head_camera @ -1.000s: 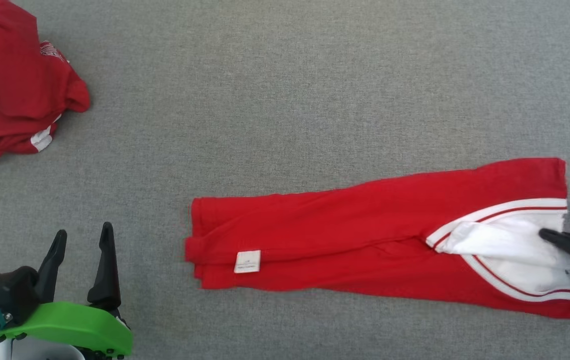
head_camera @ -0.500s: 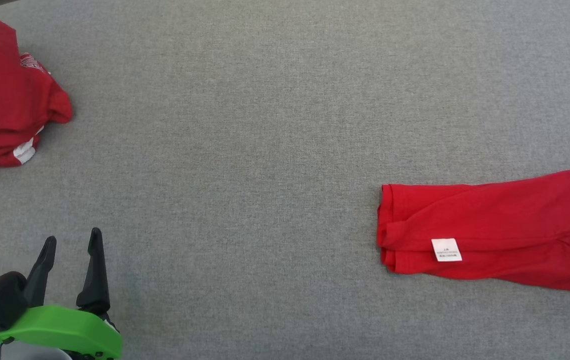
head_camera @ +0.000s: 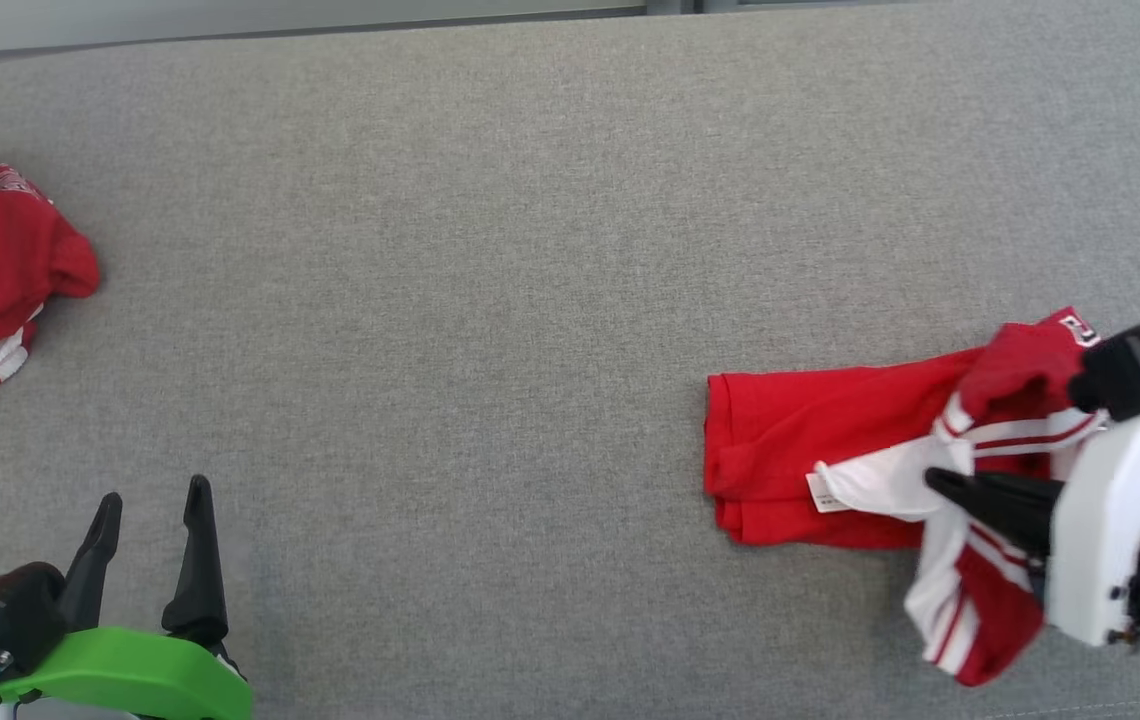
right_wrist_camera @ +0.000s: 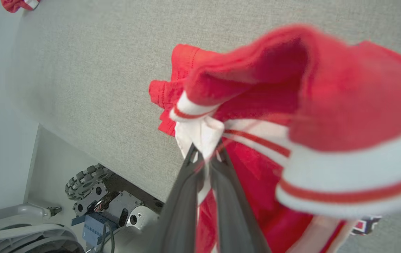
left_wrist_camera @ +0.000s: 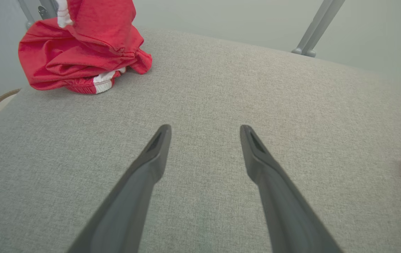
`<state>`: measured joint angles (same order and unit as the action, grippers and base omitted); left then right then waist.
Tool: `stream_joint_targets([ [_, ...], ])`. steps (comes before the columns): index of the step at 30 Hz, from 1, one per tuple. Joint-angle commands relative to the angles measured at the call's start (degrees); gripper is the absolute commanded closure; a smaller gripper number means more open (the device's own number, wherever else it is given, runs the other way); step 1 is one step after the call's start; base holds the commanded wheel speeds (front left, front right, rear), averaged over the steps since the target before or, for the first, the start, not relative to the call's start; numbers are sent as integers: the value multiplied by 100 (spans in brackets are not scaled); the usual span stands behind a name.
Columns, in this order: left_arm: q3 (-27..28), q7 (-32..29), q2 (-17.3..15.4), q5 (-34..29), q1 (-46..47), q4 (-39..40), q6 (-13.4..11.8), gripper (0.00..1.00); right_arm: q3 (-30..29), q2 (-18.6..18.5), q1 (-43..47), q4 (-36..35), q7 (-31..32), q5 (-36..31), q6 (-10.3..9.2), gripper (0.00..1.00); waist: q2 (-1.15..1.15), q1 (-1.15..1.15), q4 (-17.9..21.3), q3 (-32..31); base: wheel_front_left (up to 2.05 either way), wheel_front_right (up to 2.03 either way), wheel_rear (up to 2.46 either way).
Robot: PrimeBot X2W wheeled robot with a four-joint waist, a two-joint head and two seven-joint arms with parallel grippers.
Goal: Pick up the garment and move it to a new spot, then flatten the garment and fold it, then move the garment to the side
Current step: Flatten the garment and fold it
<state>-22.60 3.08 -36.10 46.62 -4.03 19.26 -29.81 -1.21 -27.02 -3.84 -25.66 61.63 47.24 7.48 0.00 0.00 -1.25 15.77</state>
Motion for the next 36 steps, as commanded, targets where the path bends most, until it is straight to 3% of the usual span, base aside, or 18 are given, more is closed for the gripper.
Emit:
stream_joint_targets([
  [1,-3,-7,11,13,41,-35,8,0,222,109,-174,92,-86,-172,2,100,0,0,58,-51,0,0,0],
  [7,-84,-74,13,14,145,-121,64,0,1508,734,-1114,1100,-550,-991,2,100,0,0,134,-19,0,0,0],
  [16,-222,-164,94,22,287,-281,138,0,2387,1134,-1970,2550,-1105,-1580,2,100,0,0,68,-67,0,0,0],
  [17,-234,-172,104,29,296,-298,145,0,2423,1146,-2038,2661,-1195,-1662,2,0,0,0,57,-85,0,0,0],
  [22,-238,-144,123,62,215,-347,125,0,2641,1370,-2191,2771,-1547,-1688,3,0,0,0,55,-183,0,0,0],
  [28,-142,-101,58,101,33,-265,40,0,2887,1410,-2023,1787,-1613,-1211,2,0,0,0,140,-268,0,0,0],
  [32,-131,-88,48,86,0,-167,-6,0,2396,1147,-1810,1192,-1559,-1048,1,0,0,0,154,-237,0,0,0],
  [33,-115,-63,19,20,11,-102,-22,0,1858,852,-1567,950,-1438,-1003,1,0,0,0,152,-181,0,0,0],
  [34,-115,-63,19,20,11,-102,-22,0,1858,852,-1567,950,-1438,-1003,1,0,0,0,152,-181,0,0,0],
  [36,-105,-23,1,-23,33,-43,-52,0,1224,544,-1262,878,-1282,-949,2,0,0,0,138,-122,0,0,0],
])
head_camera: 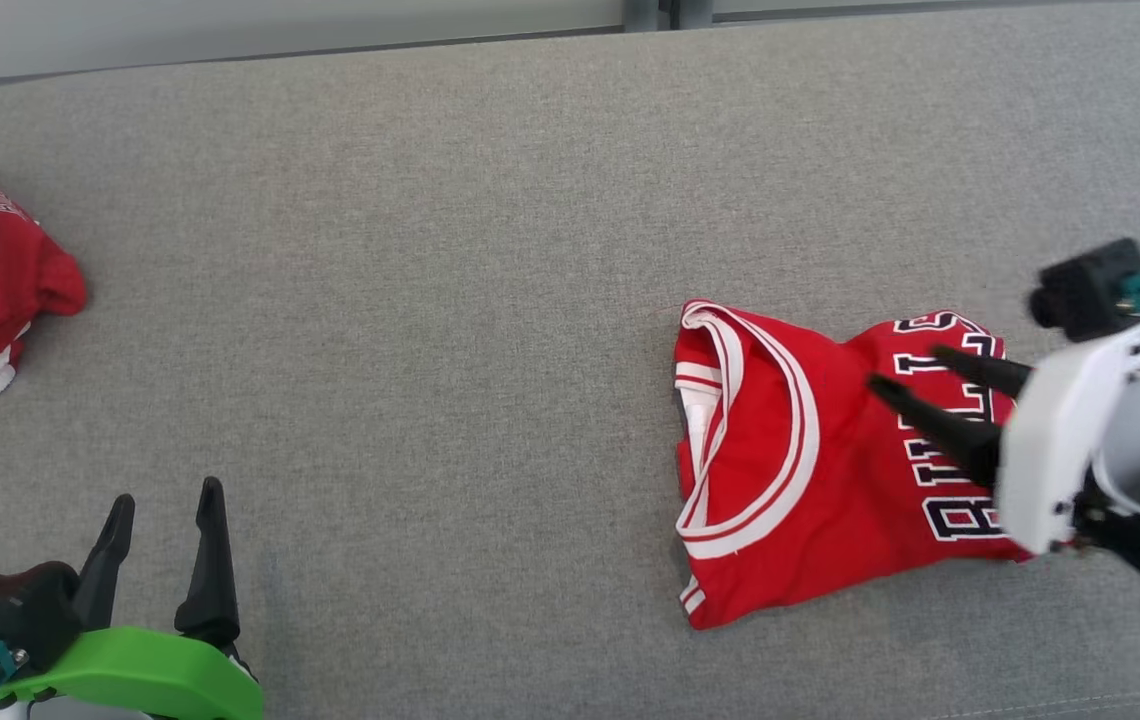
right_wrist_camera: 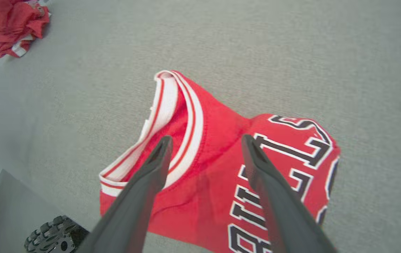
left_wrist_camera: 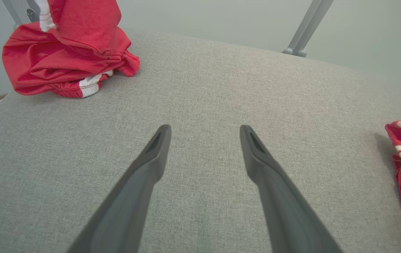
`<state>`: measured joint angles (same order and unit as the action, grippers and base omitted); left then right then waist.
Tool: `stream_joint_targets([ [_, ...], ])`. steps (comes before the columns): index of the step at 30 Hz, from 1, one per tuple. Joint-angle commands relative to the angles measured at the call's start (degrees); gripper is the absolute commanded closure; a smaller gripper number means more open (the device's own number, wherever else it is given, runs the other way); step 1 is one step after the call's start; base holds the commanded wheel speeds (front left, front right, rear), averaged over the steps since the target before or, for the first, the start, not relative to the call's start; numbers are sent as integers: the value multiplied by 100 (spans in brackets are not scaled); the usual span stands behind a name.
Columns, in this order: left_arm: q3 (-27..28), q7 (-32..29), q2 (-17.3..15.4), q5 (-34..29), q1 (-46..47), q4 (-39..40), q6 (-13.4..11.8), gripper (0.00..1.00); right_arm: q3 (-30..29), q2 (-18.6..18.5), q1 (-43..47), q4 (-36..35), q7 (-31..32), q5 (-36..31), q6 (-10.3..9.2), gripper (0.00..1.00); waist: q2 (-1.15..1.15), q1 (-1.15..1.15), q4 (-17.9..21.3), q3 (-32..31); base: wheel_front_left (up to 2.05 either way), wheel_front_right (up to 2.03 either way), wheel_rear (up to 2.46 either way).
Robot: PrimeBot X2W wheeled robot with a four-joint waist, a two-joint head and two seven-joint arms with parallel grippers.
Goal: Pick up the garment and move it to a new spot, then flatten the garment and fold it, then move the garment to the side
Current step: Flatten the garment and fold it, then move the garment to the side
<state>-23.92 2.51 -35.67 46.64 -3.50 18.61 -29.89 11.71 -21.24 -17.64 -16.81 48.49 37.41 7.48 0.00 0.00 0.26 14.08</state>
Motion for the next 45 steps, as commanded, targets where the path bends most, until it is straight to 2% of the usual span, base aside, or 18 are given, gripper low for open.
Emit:
stream_joint_targets([
  [1,25,49,-45,-53,-4,45,-46,0,-411,-188,287,29,117,57,2,0,0,0,-30,78,0,0,0],
  [5,-9,89,-1,-122,14,115,-89,0,-1529,-621,955,295,451,325,2,0,0,0,-112,164,0,0,0],
  [7,1,116,6,-137,9,137,-109,0,-1881,-805,1190,443,571,390,2,0,0,0,-155,202,0,0,0],
  [11,12,156,36,-140,-8,154,-132,0,-2287,-809,1385,735,677,473,2,0,0,0,-237,228,0,0,0],
  [16,25,192,101,-99,41,142,-124,0,-2378,-526,1183,1098,742,519,2,0,0,0,-356,233,0,0,0],
  [26,-102,260,229,-68,276,-170,112,0,-2348,-105,749,2247,699,13,2,0,0,0,-722,276,0,0,0],
  [27,-115,273,240,-74,299,-198,134,0,-2282,-76,702,2302,636,26,2,69,0,0,-751,272,0,0,0],
  [28,-119,284,255,-70,308,-228,150,0,-2222,-12,654,2355,593,99,3,100,0,0,-776,260,0,0,0],
  [32,-110,340,224,-66,262,-320,210,0,-1824,31,519,2221,520,513,3,100,0,0,-851,203,0,0,0],
  [33,-91,386,185,-64,205,-353,231,0,-1568,-33,440,2047,486,712,3,100,0,0,-868,179,0,0,0],
  [37,-84,534,129,-103,133,-409,369,0,-1236,-264,330,1870,479,932,3,100,0,0,-886,117,0,0,0],
  [40,-120,588,82,-144,120,-461,466,0,-1220,-444,247,1913,441,920,2,100,0,0,-894,103,0,0,0],
  [45,-131,840,91,-168,197,-598,771,0,-1471,-888,132,2210,337,678,2,100,0,0,-914,89,0,0,0],
])
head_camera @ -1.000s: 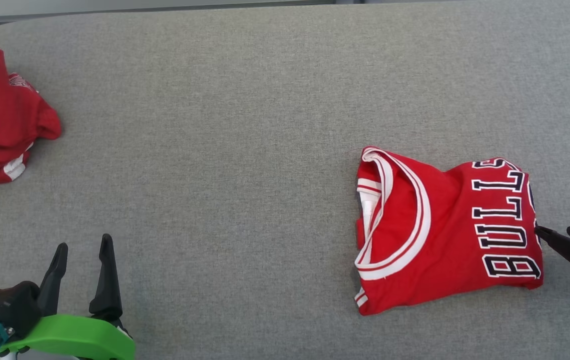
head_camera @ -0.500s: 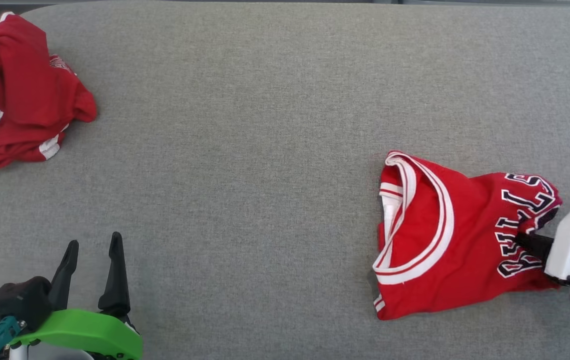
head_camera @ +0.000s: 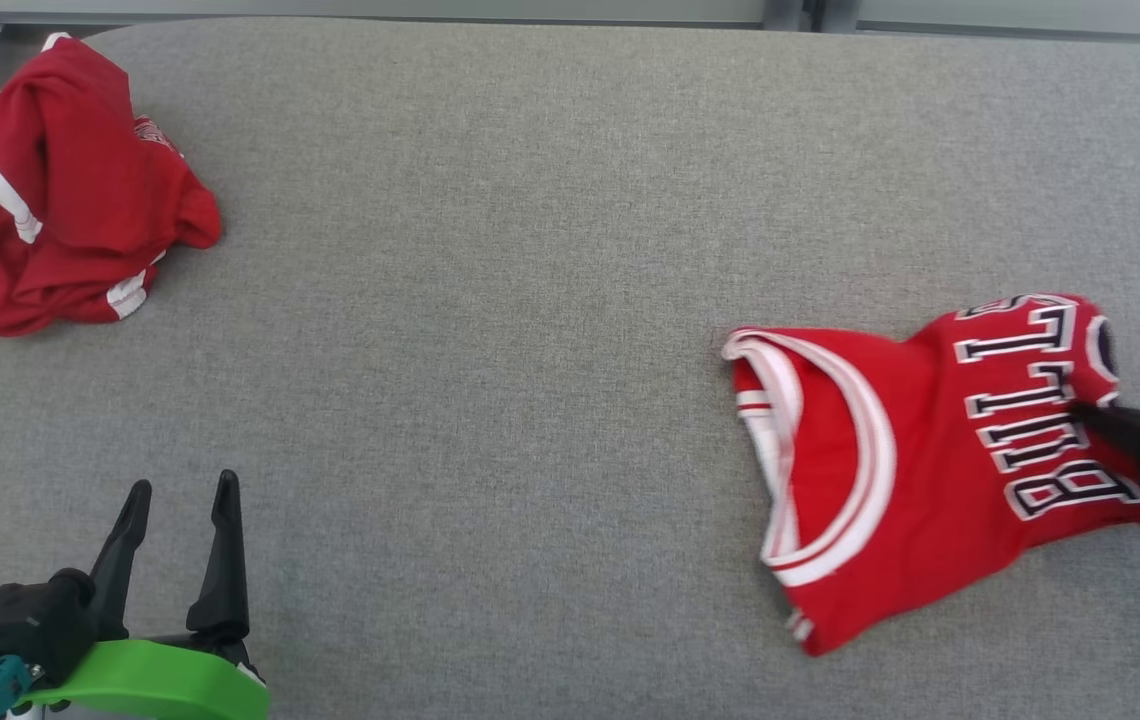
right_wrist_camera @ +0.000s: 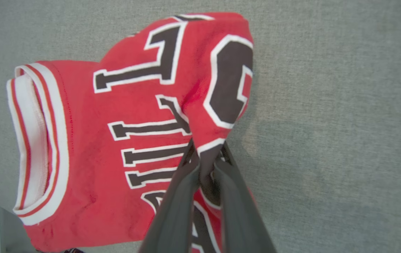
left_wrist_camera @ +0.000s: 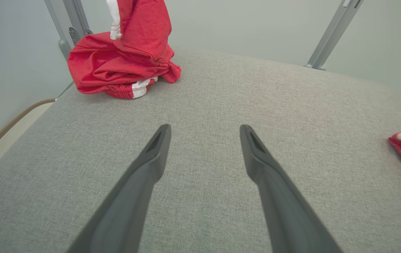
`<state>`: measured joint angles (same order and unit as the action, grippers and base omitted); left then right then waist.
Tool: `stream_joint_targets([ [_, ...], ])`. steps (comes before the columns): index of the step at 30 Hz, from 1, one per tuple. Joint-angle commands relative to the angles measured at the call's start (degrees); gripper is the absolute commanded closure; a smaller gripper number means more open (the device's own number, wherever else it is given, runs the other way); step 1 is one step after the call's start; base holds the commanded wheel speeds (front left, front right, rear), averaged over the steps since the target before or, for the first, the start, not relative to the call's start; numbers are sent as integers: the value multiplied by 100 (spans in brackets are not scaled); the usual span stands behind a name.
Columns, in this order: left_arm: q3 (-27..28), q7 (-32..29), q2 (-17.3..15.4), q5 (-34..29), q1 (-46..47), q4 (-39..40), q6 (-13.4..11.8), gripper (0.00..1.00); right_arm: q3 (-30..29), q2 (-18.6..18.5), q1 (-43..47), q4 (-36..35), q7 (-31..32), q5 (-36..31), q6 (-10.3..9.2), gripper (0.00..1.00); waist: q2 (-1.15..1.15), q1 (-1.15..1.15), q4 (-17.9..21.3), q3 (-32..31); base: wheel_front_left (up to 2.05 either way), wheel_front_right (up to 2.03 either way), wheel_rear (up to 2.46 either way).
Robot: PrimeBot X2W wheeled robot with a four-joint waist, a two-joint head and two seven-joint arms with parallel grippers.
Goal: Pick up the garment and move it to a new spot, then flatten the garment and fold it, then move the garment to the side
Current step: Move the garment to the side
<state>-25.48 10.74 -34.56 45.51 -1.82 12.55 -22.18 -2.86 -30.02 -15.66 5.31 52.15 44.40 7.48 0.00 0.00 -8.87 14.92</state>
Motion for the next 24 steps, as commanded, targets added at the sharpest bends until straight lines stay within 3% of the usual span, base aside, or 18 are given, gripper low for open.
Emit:
stream_joint_targets([
  [1,44,57,-16,-38,34,-35,41,0,-84,-119,-84,55,-45,-95,2,100,0,0,-1,25,0,0,0],
  [10,263,295,62,-63,53,-110,126,0,-552,-945,-185,605,-574,-1096,2,100,0,0,13,232,0,0,0],
  [20,445,360,20,-102,73,-49,129,0,-556,-1344,-673,1265,-1162,-1523,-2,100,0,0,12,480,0,0,0],
  [24,520,355,-19,-82,8,34,59,0,-810,-1583,-818,1655,-1231,-1680,-2,100,0,0,8,595,0,0,0],
])
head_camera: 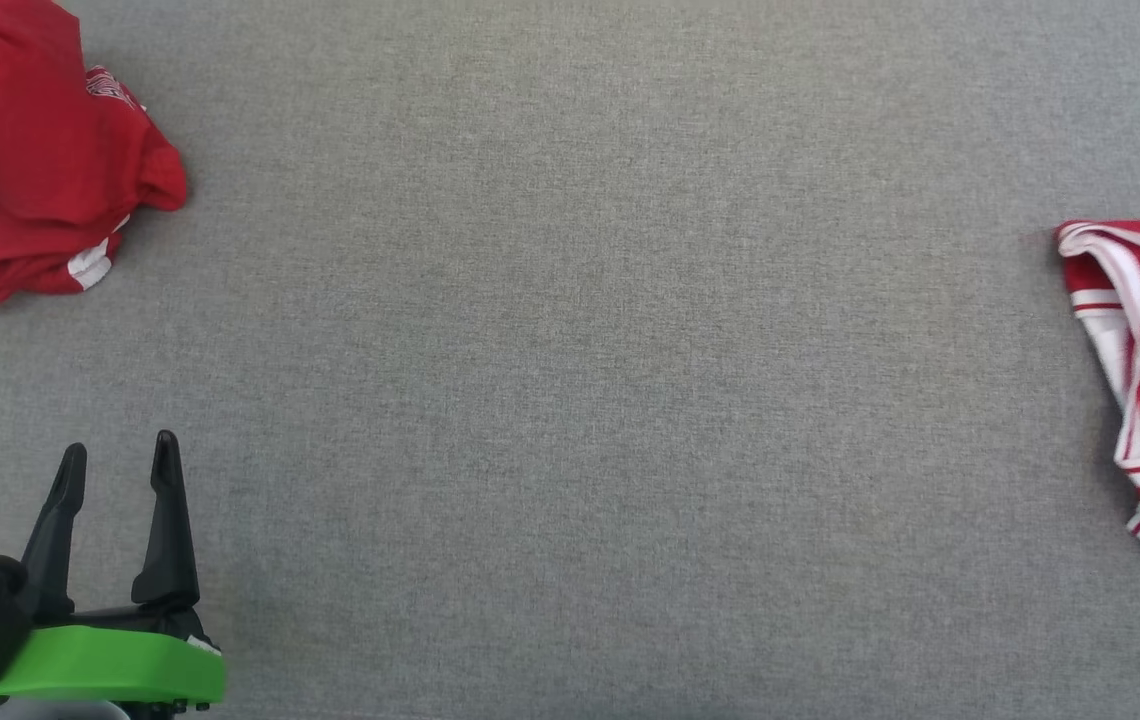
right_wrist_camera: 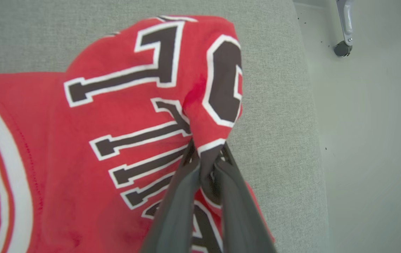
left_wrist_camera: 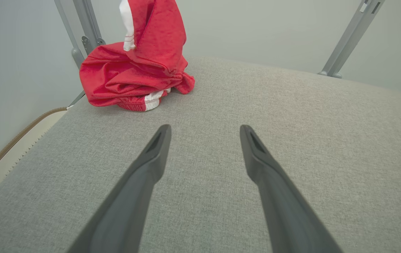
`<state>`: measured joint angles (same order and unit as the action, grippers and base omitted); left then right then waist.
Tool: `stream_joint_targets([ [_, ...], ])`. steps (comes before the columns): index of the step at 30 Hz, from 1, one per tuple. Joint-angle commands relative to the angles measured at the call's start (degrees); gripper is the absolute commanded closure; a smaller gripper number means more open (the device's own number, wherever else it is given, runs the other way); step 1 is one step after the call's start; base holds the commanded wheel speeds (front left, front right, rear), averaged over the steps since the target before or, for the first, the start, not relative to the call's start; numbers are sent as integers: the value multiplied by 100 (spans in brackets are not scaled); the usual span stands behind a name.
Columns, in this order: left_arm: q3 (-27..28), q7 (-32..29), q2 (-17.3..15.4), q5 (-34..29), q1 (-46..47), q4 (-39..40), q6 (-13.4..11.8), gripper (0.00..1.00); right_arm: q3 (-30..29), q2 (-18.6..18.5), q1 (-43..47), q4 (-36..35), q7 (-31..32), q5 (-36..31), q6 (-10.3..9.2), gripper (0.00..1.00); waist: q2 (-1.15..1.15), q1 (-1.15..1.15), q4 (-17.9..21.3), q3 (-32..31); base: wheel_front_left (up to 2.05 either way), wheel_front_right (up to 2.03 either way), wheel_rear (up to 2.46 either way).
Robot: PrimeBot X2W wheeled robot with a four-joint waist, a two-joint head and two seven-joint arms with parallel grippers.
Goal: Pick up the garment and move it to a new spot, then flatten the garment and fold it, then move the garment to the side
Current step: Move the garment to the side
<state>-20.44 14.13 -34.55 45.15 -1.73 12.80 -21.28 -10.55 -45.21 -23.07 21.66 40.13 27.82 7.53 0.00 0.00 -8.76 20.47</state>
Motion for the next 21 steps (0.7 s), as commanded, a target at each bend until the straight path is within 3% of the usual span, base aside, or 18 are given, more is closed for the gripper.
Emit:
stream_joint_targets([
  [1,36,13,-36,-39,-29,31,-45,0,-132,-109,-67,132,-22,-72,-8,100,0,0,-3,61,0,0,0],
  [6,129,-16,-144,-5,-125,133,-107,0,-671,-362,1,617,-111,-415,-8,100,0,0,23,171,0,0,0],
  [12,168,-71,-196,-19,-99,269,-189,0,-1042,-232,-40,1019,-310,-738,-8,100,0,0,143,282,0,0,0],
  [13,172,-73,-198,-23,-95,288,-202,0,-1081,-235,-60,1027,-425,-864,-8,56,0,0,169,301,0,0,0],
  [14,170,-85,-194,-21,-79,295,-204,0,-1183,-254,-96,1087,-579,-1064,-9,0,0,0,186,316,0,0,0],
  [21,122,-115,-130,8,-20,268,-229,0,-1077,-103,-266,1302,-1177,-1633,-9,0,0,0,315,235,0,0,0],
])
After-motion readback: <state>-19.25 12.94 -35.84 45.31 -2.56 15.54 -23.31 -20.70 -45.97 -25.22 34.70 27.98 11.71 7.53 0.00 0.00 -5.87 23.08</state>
